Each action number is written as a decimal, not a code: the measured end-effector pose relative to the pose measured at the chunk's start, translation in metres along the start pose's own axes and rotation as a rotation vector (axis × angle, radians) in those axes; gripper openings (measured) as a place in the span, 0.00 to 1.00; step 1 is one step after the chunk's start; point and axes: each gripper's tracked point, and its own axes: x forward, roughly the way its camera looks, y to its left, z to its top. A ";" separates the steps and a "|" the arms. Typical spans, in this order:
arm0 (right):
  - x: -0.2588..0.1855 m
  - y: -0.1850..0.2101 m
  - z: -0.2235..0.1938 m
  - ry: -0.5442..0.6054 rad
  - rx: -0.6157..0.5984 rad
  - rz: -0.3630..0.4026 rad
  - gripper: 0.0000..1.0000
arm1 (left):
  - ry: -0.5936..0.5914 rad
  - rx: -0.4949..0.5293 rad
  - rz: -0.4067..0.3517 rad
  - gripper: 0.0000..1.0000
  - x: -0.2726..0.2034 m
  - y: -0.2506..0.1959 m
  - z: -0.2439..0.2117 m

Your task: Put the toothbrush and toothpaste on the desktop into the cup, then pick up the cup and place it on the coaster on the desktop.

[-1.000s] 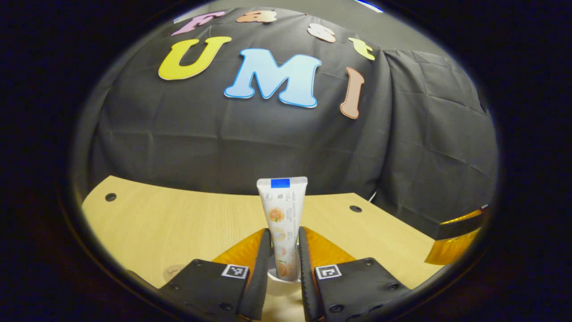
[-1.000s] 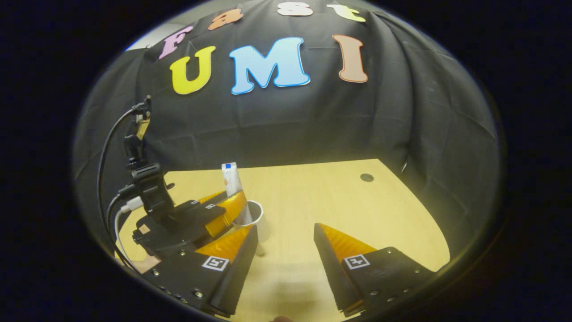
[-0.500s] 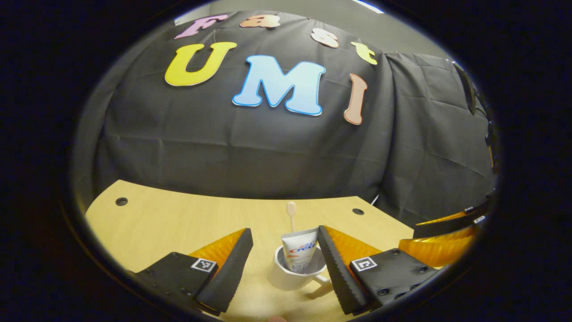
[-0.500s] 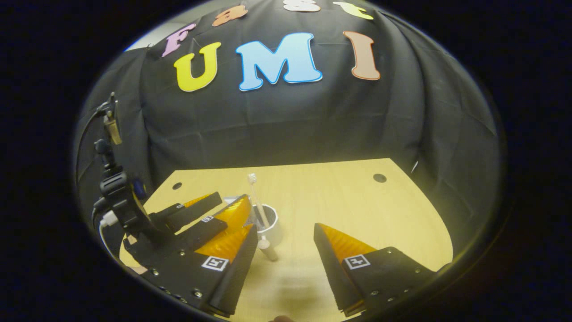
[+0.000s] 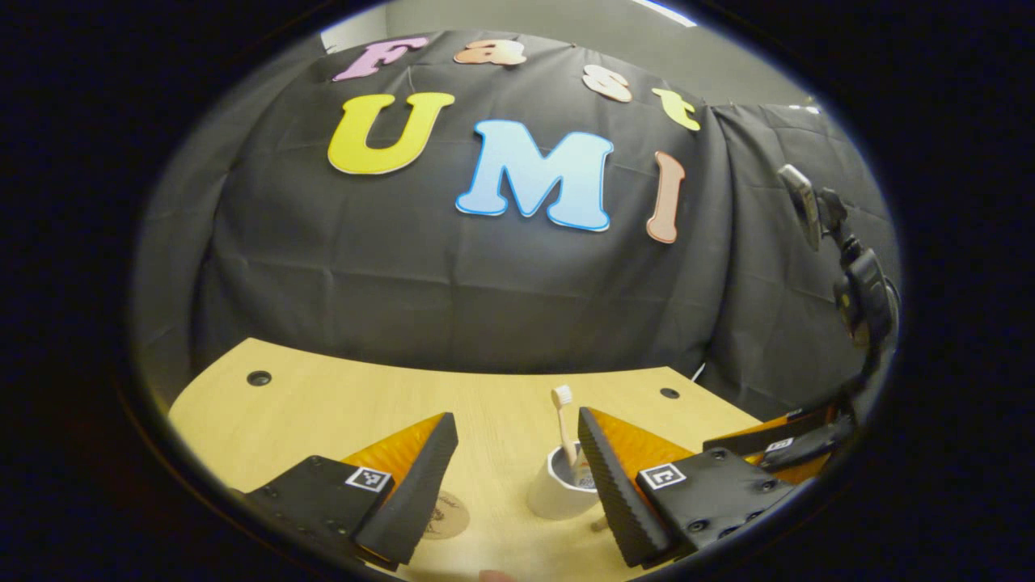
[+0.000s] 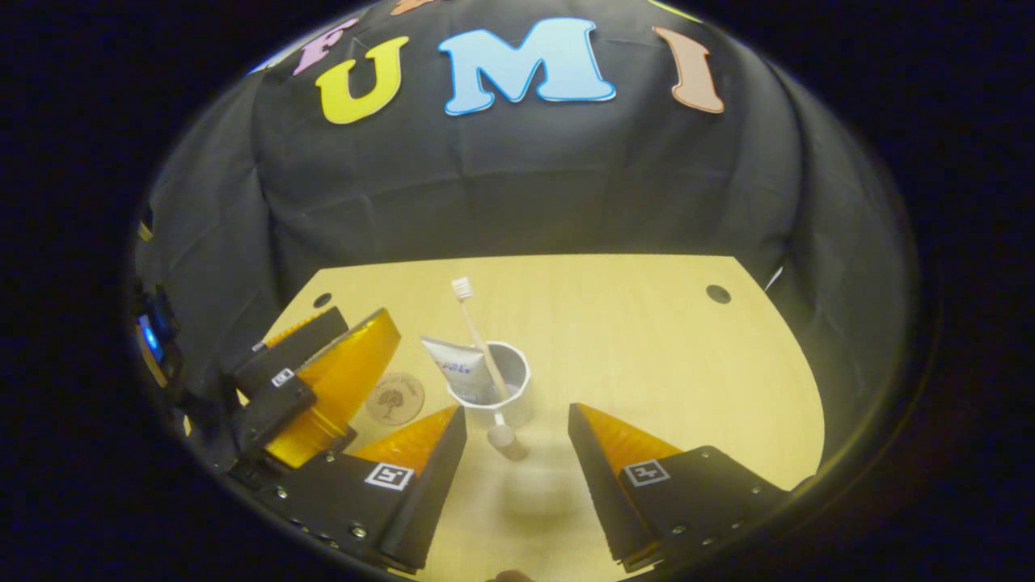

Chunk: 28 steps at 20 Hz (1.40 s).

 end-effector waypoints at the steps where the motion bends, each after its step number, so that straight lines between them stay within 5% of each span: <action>1: 0.004 0.003 -0.004 0.025 -0.010 0.000 0.79 | -0.005 0.003 0.008 0.95 -0.004 0.003 0.003; 12: 0.039 0.014 -0.038 0.266 -0.143 -0.050 0.79 | -0.096 0.034 0.073 0.95 -0.047 0.028 0.039; 25: 0.080 0.010 -0.051 0.424 -0.217 -0.056 0.79 | -0.086 0.018 0.109 0.95 -0.079 0.046 0.043; 28: 0.086 0.010 -0.052 0.452 -0.201 -0.039 0.70 | -0.089 0.021 0.110 0.95 -0.081 0.046 0.045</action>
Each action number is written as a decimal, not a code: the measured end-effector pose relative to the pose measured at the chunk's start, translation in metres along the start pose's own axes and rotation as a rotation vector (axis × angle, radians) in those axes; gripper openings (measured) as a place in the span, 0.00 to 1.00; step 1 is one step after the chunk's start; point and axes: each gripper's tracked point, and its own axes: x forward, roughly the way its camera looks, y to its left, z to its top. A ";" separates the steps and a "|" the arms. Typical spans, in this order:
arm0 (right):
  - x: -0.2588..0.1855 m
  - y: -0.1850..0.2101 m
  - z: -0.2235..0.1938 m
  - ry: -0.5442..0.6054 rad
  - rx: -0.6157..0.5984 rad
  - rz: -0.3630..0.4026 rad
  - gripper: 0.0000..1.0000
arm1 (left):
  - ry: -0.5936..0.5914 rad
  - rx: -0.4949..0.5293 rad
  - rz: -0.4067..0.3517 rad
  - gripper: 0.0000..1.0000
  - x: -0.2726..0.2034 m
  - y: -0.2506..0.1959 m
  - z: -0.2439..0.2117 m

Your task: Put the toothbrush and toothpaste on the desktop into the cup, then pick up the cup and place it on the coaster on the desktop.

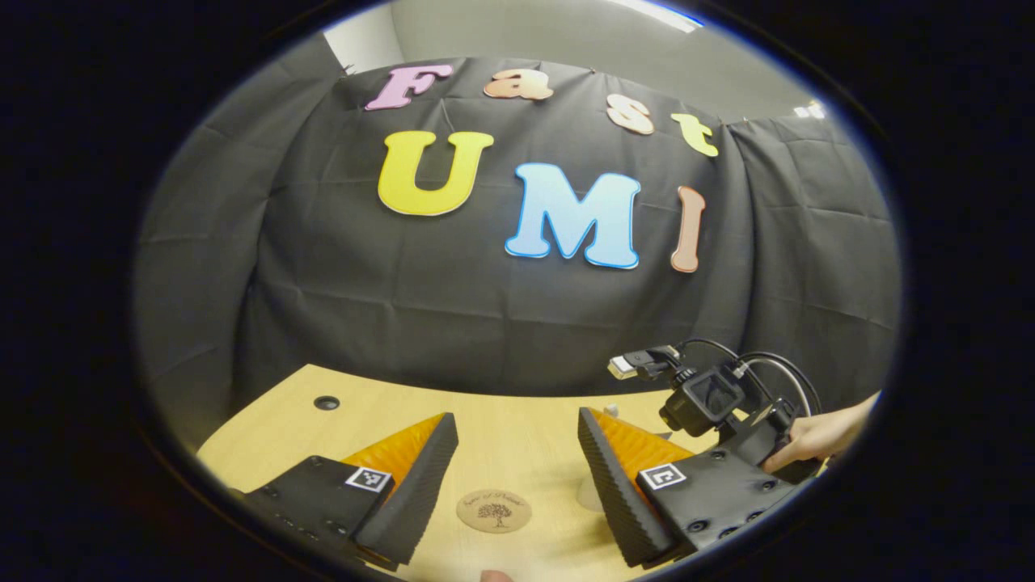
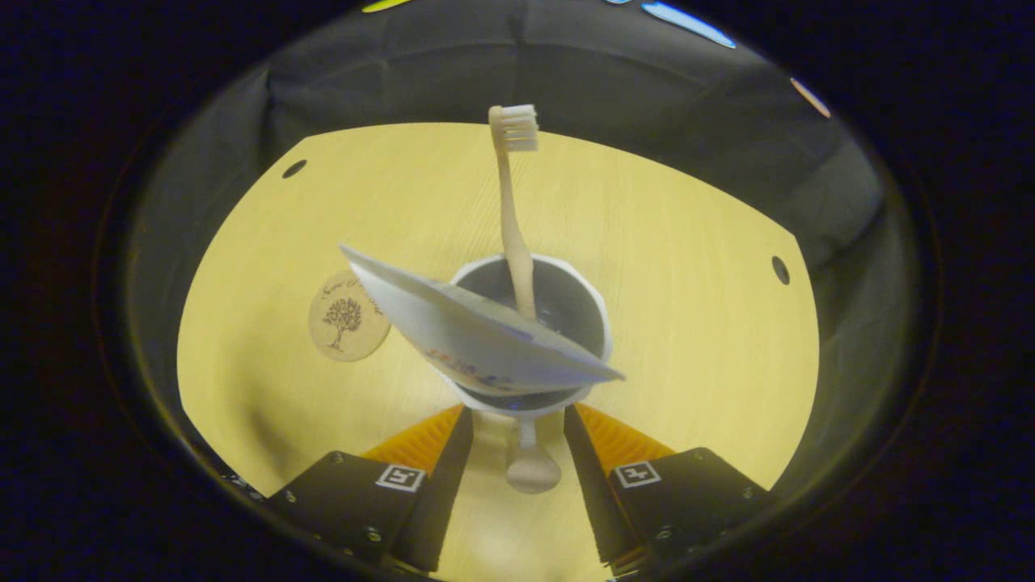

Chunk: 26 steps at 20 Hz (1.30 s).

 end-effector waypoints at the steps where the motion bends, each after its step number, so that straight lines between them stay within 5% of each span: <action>1: 0.001 0.001 0.000 0.005 0.000 0.011 0.65 | 0.000 0.001 -0.001 0.95 -0.001 -0.001 0.001; 5: 0.002 0.001 0.001 0.020 0.009 0.022 0.44 | 0.000 0.005 0.001 0.95 -0.003 0.000 0.002; 6: 0.008 0.003 -0.001 0.021 0.024 0.032 0.32 | 0.000 0.006 0.004 0.97 -0.004 0.001 0.003; 12: -0.003 0.001 0.004 -0.017 0.002 0.004 0.19 | 0.005 0.003 0.018 0.95 -0.013 0.009 0.005; 26: -0.023 0.086 0.027 -0.078 -0.066 0.100 0.18 | -0.016 0.004 0.089 0.97 -0.043 0.045 0.010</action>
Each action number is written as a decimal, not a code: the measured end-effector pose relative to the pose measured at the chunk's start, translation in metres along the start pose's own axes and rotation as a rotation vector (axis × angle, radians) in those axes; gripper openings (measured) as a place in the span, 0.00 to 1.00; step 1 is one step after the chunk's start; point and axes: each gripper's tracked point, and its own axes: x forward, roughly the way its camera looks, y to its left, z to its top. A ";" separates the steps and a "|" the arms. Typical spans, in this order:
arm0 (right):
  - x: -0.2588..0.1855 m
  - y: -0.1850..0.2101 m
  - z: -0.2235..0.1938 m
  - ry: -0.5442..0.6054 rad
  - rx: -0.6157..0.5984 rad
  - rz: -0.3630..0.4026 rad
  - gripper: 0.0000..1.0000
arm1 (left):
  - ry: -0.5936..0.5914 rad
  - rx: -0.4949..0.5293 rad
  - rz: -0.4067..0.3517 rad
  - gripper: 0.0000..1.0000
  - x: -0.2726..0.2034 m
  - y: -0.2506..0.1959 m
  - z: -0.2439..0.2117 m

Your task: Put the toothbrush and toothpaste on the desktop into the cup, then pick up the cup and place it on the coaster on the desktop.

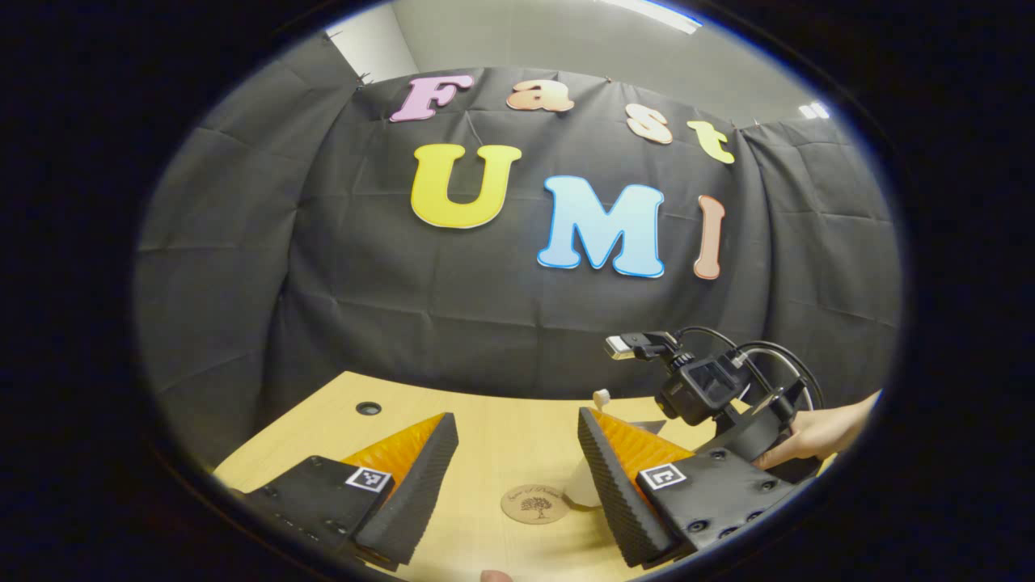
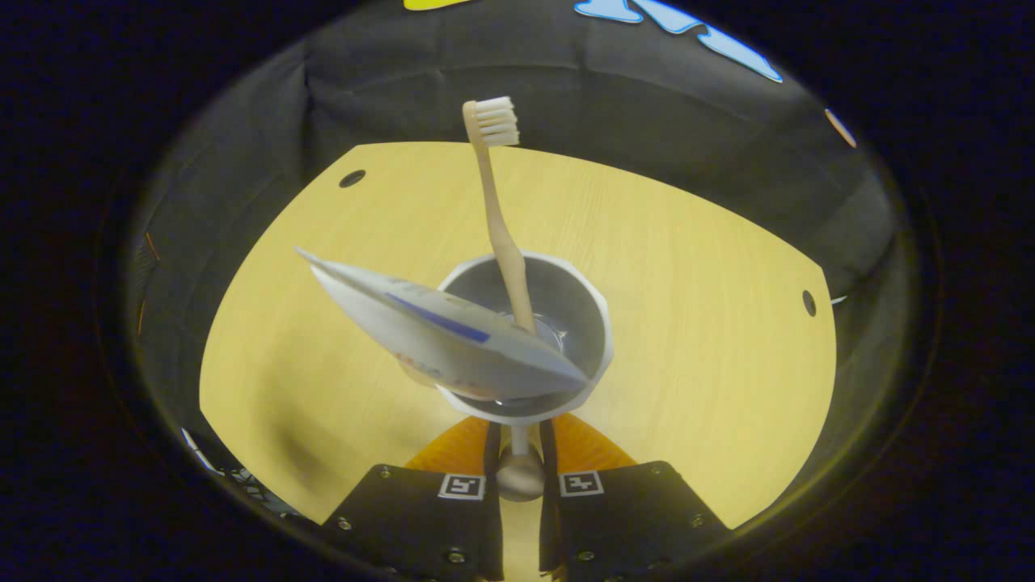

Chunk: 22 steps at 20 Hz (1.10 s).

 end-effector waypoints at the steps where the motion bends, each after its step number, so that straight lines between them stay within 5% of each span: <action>1: 0.001 0.006 0.002 0.001 -0.007 0.005 0.18 | -0.002 -0.002 0.006 0.97 -0.002 0.004 0.002; 22: -0.002 0.018 0.007 0.051 -0.061 0.032 0.25 | -0.018 -0.003 0.056 0.95 0.002 0.045 -0.001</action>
